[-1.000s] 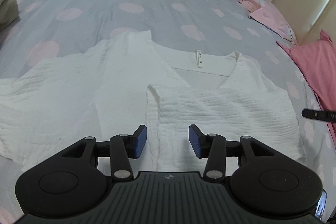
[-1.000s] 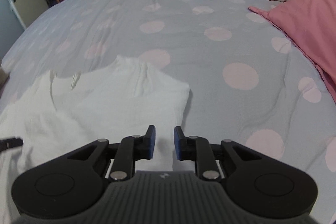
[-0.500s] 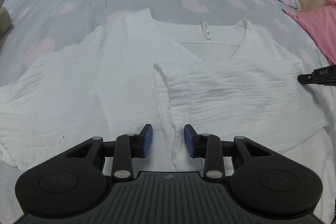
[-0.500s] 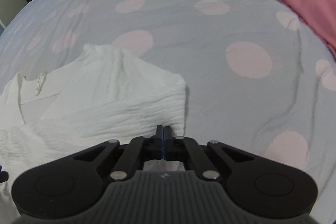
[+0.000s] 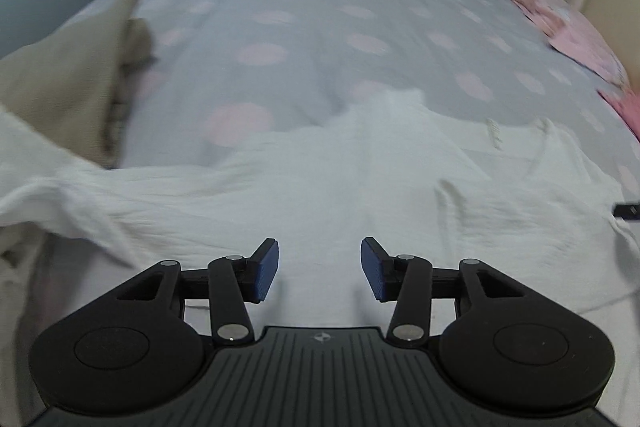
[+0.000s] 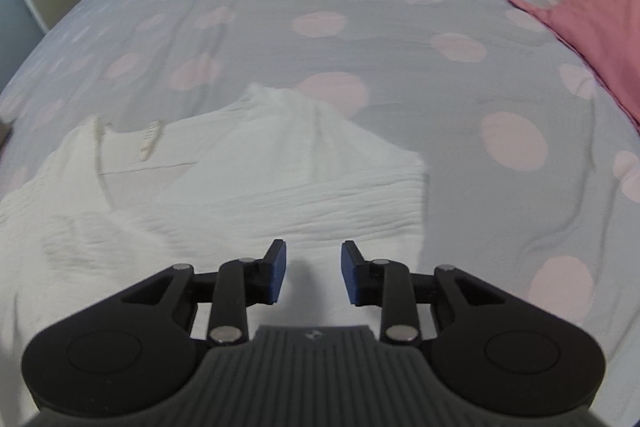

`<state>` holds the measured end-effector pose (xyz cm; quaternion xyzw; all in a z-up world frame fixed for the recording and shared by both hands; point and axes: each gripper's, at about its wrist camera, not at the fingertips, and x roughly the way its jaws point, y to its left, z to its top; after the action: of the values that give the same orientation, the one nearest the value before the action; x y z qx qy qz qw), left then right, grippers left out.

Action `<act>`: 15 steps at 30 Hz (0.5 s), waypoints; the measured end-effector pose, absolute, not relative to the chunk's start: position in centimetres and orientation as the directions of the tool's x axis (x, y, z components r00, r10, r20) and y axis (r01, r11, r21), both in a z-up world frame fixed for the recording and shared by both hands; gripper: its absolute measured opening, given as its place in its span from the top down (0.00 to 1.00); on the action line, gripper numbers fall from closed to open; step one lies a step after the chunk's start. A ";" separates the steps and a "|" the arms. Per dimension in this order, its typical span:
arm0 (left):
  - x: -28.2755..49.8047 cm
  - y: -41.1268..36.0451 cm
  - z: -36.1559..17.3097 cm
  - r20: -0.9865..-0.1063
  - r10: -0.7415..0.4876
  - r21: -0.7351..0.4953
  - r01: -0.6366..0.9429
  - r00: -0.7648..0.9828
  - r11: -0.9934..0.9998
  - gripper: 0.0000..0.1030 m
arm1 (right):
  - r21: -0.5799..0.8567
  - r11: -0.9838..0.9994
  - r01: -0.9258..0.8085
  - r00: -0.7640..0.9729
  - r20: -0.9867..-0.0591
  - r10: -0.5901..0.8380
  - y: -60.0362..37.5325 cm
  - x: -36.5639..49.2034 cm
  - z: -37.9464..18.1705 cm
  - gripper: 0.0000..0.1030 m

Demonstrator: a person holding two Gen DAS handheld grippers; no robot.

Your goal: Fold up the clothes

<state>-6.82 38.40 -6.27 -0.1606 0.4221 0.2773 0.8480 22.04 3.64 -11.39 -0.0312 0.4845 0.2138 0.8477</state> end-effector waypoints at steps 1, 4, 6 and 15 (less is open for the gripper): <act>-7.6 39.2 -6.0 -0.801 0.357 -0.032 -0.629 0.481 0.776 0.58 | 0.163 0.897 -0.412 0.431 -0.832 0.349 4.1 21.6 -11.1 0.64; -10.0 41.1 -5.3 -0.789 0.417 -0.019 -0.697 0.451 0.717 0.57 | 0.178 0.864 -0.471 0.409 -0.824 0.393 5.4 20.2 -10.4 0.60; -11.5 42.0 -5.0 -0.781 0.454 -0.017 -0.740 0.430 0.672 0.50 | 0.178 0.845 -0.504 0.400 -0.819 0.411 6.2 19.4 -10.0 0.59; -15.5 45.2 -4.6 -0.743 0.589 -0.029 -0.895 0.317 0.445 0.40 | 0.167 0.810 -0.562 0.369 -0.826 0.426 8.2 17.6 -10.2 0.57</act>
<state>-15.52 45.17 -4.58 -0.2257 0.3390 0.4762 0.7793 17.61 8.20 -10.18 -0.0716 0.4748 0.2999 0.8243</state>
